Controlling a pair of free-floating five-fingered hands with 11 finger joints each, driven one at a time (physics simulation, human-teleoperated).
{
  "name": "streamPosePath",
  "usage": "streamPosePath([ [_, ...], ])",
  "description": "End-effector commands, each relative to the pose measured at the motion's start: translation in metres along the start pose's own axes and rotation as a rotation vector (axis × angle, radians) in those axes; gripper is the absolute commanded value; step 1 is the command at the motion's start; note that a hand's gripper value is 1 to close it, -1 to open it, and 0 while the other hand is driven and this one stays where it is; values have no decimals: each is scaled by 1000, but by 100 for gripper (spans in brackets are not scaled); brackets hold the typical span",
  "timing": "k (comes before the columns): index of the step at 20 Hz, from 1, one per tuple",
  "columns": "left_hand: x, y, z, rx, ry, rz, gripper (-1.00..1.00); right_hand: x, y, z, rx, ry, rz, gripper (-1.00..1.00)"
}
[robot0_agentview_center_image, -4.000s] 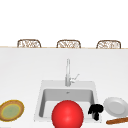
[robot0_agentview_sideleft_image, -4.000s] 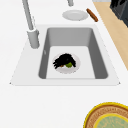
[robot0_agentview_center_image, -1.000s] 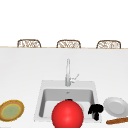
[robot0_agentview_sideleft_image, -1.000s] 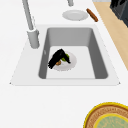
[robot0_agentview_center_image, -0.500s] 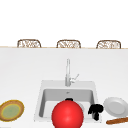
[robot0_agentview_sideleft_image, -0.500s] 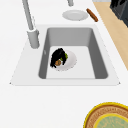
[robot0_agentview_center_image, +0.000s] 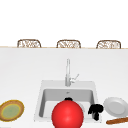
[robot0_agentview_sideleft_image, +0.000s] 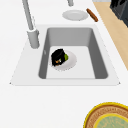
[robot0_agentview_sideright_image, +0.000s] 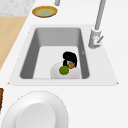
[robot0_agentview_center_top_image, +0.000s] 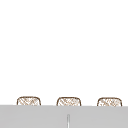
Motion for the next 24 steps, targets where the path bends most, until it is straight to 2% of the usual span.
streamPosePath([
  [1,5,13,7,-35,-33,-25,100,0,0,0,0,0,0,0],
  [2,5,19,16,-47,-29,-14,100,0,0,0,0,0,0,0],
  [5,7,35,35,-21,4,-12,100,0,0,0,0,0,0,0],
  [12,16,73,80,-5,-1,-34,100,0,0,0,0,0,0,0],
  [16,32,97,102,-16,3,-36,100,0,0,0,0,0,0,0],
  [20,50,120,126,-21,12,-21,100,0,0,0,0,0,0,0],
  [22,58,135,134,-8,22,-20,100,0,0,0,0,0,0,0],
  [24,67,147,144,9,16,-36,100,0,0,0,0,0,0,0],
])
